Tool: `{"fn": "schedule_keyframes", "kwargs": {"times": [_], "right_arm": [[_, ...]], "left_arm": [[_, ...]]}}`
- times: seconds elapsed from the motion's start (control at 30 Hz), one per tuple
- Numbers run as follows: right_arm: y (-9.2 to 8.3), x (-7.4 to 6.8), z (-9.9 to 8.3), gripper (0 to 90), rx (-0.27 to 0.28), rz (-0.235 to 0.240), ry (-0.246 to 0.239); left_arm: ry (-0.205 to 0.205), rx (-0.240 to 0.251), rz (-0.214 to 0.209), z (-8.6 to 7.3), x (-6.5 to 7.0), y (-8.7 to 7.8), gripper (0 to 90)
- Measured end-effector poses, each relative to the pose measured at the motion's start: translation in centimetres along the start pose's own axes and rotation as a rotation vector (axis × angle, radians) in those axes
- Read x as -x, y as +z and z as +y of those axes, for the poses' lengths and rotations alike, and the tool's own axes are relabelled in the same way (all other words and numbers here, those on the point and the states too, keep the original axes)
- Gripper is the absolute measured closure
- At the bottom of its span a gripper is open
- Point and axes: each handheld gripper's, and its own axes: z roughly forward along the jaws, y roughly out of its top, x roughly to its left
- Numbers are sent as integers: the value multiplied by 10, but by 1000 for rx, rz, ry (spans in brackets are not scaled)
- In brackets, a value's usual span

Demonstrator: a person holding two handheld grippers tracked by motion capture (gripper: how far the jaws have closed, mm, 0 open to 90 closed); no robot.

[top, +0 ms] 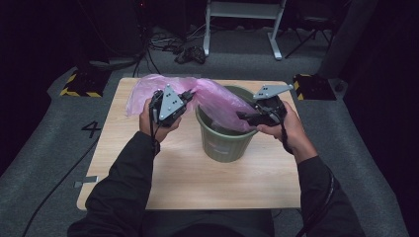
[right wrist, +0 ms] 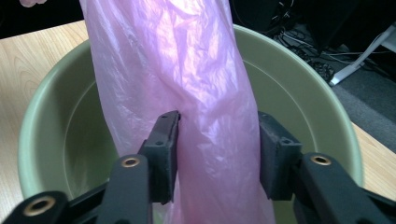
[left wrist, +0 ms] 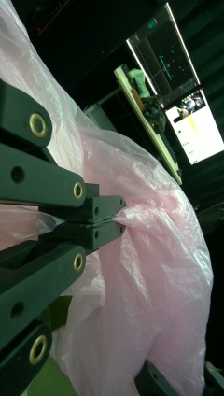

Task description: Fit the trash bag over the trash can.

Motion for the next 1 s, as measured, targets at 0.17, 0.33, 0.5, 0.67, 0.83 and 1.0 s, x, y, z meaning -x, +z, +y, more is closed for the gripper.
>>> {"fn": "schedule_keyframes", "kwargs": {"times": [0.17, 0.33, 0.5, 0.67, 0.83, 1.0], "right_arm": [[10, -8, 9, 627, -29, 19, -24], [17, -14, 14, 629, -55, 28, -54], [13, -15, 9, 355, -38, 28, -56], [8, -11, 3, 400, -23, 14, -45], [15, -10, 4, 533, -77, 41, -33], [21, -14, 5, 470, -94, 68, -37]], "left_arm": [[-12, 26, 3, 1, -5, -8, 889], [-5, 23, -22, 1, -3, -10, 889], [17, 15, -78, 3, 10, -5, 889], [24, 28, -130, 4, 24, -1, 889], [47, 30, -186, 10, 39, 3, 889], [74, -5, -214, 11, 48, 12, 889]]}}
